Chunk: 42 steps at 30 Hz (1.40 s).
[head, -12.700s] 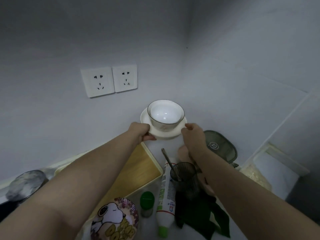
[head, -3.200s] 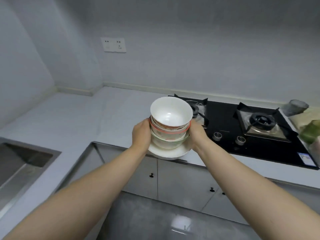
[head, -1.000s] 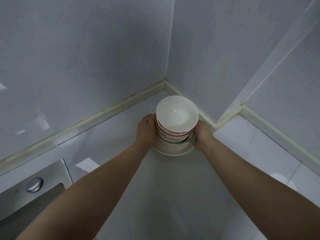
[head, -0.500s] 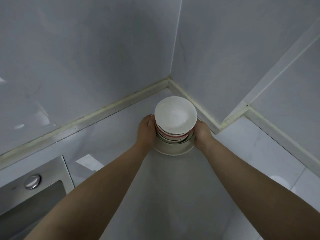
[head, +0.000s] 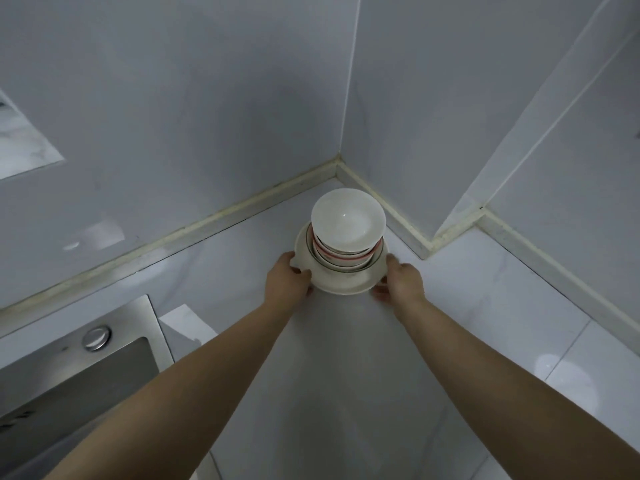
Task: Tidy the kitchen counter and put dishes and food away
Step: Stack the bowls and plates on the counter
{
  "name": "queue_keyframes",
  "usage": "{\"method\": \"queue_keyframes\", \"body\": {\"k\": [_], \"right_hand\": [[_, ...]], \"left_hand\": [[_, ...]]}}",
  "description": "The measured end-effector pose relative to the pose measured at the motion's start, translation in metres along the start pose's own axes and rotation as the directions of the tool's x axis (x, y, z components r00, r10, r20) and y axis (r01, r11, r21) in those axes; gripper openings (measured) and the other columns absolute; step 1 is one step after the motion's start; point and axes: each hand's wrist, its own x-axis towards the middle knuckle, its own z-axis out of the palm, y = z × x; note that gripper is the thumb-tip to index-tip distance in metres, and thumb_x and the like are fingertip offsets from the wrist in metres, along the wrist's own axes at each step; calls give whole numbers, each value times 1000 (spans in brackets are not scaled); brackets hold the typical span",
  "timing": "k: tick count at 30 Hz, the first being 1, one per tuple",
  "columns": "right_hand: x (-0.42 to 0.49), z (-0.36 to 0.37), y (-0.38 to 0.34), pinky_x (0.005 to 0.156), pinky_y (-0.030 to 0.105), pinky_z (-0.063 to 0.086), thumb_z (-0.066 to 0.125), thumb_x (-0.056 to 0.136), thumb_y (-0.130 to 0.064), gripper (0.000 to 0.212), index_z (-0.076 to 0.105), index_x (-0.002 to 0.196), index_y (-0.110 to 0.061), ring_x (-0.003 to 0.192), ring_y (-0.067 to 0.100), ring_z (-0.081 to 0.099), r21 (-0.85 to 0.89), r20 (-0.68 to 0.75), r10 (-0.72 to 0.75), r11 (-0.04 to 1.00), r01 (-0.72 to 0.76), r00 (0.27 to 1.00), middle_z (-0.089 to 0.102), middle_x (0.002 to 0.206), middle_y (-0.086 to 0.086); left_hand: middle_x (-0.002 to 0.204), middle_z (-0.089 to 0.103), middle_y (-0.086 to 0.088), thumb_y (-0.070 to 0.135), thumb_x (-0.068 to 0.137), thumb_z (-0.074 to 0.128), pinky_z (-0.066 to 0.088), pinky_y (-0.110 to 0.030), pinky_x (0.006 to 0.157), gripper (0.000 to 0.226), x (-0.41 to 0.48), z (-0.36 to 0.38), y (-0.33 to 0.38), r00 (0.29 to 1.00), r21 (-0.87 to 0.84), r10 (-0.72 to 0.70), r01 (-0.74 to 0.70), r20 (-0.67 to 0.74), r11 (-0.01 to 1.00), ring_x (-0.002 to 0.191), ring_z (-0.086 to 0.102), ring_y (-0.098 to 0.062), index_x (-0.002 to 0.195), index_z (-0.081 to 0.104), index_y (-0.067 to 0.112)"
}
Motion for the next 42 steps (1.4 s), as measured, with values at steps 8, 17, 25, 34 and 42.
{"method": "queue_keyframes", "body": {"k": [8,17,25,34,42], "right_hand": [[-3,16,20,74,48,57,46,85,8,21,55,68,0,68,38,66,104,30,65,992,-68,997,63,65,19],[30,26,-1,75,45,58,48,75,3,21,61,60,0,68,34,70,-53,-21,-21,998,20,1000,68,66,20],[59,39,-24,68,36,60,46,74,2,21,67,72,7,53,24,66,-54,-3,12,998,-12,1000,66,51,12],[78,46,-43,39,21,52,43,77,7,23,64,85,12,33,14,58,-75,33,9,997,-7,999,57,36,4],[91,54,-44,67,37,60,43,78,5,22,64,80,9,46,20,64,-51,53,6,999,-4,999,60,40,6]], "left_hand": [[94,68,-15,9,73,57,57,-45,77,35,1,7,-4,998,-83,-36,32,-51,996,80,68,-34,108,59,6],[88,66,-11,2,80,54,44,-18,49,30,24,8,19,997,-38,-20,17,-72,999,70,63,-23,109,59,6],[82,68,-12,6,80,55,47,-20,50,30,58,8,30,995,-63,1,-7,-100,998,62,63,-18,110,62,2],[86,70,-16,11,73,56,58,-44,76,38,82,8,36,993,-116,-13,-1,-121,993,75,69,-31,110,63,4],[93,66,-17,2,79,55,58,-47,76,41,96,4,39,992,-183,-52,30,-113,983,78,69,-35,120,58,0]]}}
